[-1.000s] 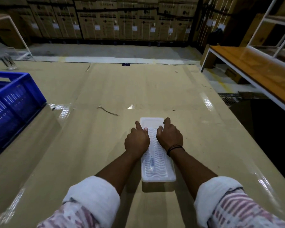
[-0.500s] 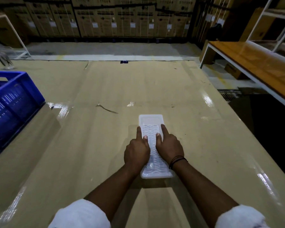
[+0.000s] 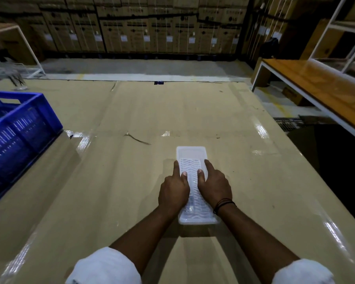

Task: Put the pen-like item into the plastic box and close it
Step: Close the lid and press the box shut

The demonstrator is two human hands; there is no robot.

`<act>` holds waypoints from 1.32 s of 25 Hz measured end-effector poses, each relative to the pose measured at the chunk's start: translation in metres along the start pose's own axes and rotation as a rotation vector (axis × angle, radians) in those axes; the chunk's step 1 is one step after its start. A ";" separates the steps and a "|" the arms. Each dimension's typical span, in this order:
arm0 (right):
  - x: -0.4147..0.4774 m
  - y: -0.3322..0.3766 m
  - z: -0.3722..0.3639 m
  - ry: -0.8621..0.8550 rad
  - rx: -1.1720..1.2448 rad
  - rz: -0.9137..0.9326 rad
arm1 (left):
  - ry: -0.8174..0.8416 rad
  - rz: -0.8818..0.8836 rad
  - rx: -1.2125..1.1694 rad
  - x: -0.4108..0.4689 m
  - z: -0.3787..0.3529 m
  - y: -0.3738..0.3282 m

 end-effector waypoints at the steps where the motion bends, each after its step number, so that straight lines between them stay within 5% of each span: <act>1: -0.001 -0.001 0.000 0.012 -0.004 -0.002 | 0.011 0.003 0.014 0.000 0.001 -0.001; 7: -0.028 -0.009 -0.004 0.162 0.059 0.026 | 0.023 0.081 -0.008 -0.032 0.003 0.003; 24: -0.033 -0.003 -0.015 0.179 -0.051 0.012 | 0.065 0.014 -0.134 -0.040 0.002 0.012; 29: -0.036 0.001 -0.015 0.200 -0.122 0.015 | 0.077 -0.001 0.094 -0.032 0.004 0.015; 33: -0.024 0.009 -0.001 0.040 -0.392 0.125 | 0.130 -0.031 0.251 -0.018 0.008 0.003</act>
Point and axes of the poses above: each hand's wrist, its own x-axis towards the middle knuckle, its own z-axis out of the back of the hand, y = z × x, the point moved 5 cm from there along x, towards the middle knuckle, and after that the axes turned 15 degrees about -x, right-handed, at the moved point
